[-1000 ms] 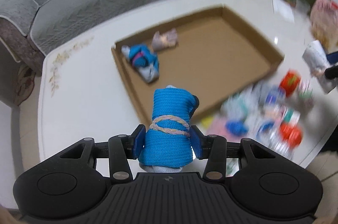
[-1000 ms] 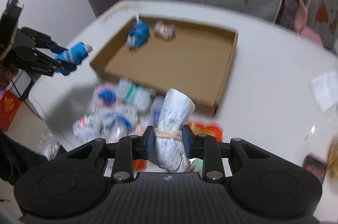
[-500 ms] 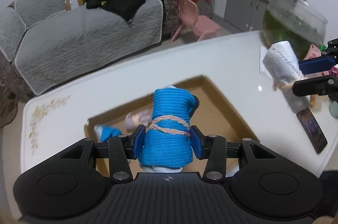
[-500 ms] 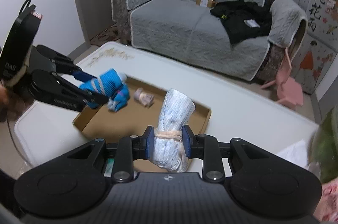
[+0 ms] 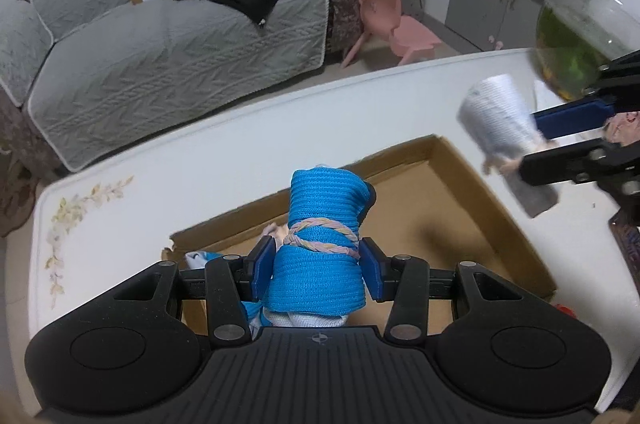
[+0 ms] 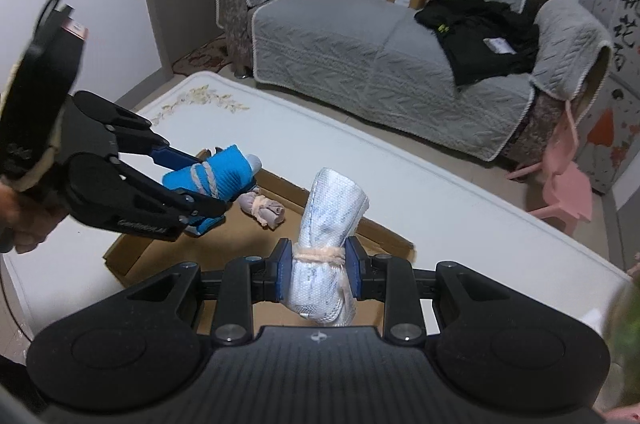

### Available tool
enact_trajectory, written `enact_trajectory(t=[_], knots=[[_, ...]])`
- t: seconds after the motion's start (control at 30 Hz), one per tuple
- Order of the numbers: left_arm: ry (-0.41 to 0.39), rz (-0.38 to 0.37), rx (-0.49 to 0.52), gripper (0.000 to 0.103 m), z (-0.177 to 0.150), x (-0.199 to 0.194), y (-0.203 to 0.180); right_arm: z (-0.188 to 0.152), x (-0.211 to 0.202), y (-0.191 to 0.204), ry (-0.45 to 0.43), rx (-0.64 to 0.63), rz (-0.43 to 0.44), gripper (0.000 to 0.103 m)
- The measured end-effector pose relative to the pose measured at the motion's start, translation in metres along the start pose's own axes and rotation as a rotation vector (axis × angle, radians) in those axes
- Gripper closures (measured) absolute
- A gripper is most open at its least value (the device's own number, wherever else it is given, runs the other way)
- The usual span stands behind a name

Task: Organize objects
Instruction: 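Lower both rolls into the tray and open both grippers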

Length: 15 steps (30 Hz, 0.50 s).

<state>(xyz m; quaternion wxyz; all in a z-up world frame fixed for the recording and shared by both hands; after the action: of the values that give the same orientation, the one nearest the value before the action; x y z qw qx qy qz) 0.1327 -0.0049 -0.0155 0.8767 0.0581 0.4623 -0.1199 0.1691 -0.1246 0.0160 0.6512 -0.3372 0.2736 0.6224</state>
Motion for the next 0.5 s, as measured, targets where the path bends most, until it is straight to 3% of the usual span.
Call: enact_trajectory(t=[0.3,0.5], knots=[[0.052,-0.037,0.011,0.051,-0.015,0.051,0.001,-0.003,0.059,-0.008,0.079,-0.033,0.059,0.077],[0.099,-0.02,0.002,0.051,-0.027,0.076,0.002,-0.002,0.084,-0.005,0.119,-0.064,0.092,0.077]])
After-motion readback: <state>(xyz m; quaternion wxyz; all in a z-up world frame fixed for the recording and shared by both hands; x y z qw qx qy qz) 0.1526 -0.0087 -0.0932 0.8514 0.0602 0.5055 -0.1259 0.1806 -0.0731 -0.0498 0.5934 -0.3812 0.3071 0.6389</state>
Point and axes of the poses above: each gripper's, at about its wrist camera, not at the fingertips, and x roughly the way its jaws point, y to its left, z to its top, the point moved 2 cm from there along x, roughly the way its jaws point, and after that the axes turned 5 degrees about -x, right-handed, at the moved point
